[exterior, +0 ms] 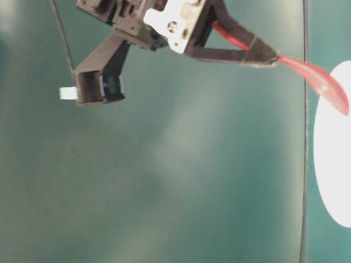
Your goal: Scoop the yellow hexagonal prism block from the bowl with a spoon using the right arm.
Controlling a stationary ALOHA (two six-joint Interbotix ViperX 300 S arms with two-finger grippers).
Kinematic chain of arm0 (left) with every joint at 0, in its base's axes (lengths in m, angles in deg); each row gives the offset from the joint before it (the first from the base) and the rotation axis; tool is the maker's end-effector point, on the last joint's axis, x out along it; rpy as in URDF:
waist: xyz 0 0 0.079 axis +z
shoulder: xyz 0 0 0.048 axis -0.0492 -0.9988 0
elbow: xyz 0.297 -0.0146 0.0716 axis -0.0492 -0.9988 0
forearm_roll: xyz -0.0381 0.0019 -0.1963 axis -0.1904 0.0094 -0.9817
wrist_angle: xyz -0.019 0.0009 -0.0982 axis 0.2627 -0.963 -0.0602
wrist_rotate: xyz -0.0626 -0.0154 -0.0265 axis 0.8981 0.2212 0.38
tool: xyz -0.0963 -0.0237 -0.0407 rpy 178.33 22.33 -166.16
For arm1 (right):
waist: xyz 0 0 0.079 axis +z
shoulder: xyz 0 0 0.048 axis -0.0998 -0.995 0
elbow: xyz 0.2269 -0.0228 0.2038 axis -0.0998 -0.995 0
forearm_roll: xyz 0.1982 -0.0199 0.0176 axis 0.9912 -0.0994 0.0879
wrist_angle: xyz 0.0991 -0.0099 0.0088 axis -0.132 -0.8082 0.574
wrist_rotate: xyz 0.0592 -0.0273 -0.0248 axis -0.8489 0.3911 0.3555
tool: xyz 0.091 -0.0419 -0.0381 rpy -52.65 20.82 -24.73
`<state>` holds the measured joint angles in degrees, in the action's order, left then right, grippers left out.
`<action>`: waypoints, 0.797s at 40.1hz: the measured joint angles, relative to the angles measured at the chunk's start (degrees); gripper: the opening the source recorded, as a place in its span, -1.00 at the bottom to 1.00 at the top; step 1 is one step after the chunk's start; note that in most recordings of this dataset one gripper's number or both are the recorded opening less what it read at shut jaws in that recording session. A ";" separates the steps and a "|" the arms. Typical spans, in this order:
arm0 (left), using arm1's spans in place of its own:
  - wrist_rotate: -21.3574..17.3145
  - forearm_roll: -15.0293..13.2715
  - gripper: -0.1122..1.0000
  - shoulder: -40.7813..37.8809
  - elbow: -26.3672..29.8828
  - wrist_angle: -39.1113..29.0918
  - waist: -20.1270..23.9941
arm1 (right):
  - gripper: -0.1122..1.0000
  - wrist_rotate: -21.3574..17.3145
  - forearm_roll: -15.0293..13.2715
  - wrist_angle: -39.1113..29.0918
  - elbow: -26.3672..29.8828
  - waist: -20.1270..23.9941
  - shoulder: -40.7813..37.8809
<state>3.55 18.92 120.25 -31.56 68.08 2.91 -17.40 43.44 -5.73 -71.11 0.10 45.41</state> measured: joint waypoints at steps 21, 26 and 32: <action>0.00 0.09 -0.80 -0.09 0.00 0.00 0.09 | -0.35 -0.18 0.00 8.00 -1.41 -0.53 -5.36; 0.00 0.09 -0.80 -0.09 0.00 0.00 0.00 | -0.35 -0.18 0.00 8.61 -1.41 -0.62 -6.86; 0.00 0.00 -0.80 -0.09 0.00 0.00 0.00 | -0.35 -0.18 0.00 10.63 -1.14 -0.53 -8.00</action>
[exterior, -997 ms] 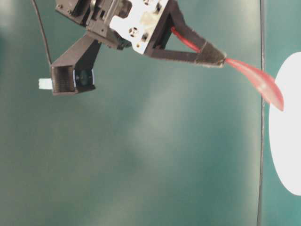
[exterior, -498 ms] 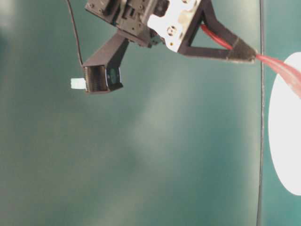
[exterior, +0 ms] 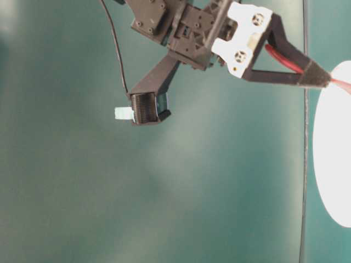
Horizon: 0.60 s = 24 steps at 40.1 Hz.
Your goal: Scoop the yellow hexagonal prism block from the bowl with a spoon using the right arm.
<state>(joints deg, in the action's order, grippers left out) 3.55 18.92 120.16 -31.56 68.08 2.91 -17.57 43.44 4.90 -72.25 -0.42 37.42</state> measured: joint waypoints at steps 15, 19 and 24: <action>0.00 0.00 -0.80 0.00 0.00 0.00 0.00 | -0.35 0.09 0.00 1.58 2.55 0.00 -3.34; 0.00 0.00 -0.80 0.00 0.00 0.00 0.00 | -0.35 0.09 0.00 2.11 3.25 0.00 -4.13; 0.00 0.09 -0.80 0.00 0.00 0.00 0.00 | -0.35 0.18 0.00 3.60 3.87 -0.09 -4.57</action>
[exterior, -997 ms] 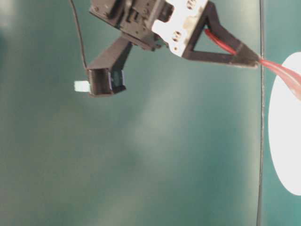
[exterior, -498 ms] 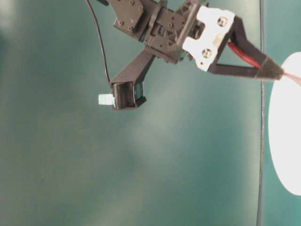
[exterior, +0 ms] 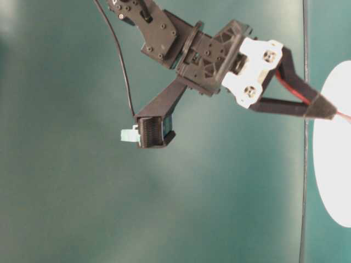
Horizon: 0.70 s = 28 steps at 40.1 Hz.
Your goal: Scoop the yellow hexagonal prism block from the bowl with a spoon using the right arm.
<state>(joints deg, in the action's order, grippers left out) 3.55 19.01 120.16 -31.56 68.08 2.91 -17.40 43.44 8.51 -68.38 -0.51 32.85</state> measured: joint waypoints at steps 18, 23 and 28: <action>0.00 0.00 -0.80 0.00 0.00 0.00 0.00 | -0.35 0.00 0.00 6.59 0.44 0.09 -0.09; 0.00 -0.09 -0.80 0.00 0.00 0.00 0.00 | -0.35 0.00 0.00 6.68 0.44 0.09 -0.09; 0.00 -0.09 -0.80 0.00 0.00 0.00 0.00 | -0.35 0.00 0.00 6.68 0.44 0.09 -0.09</action>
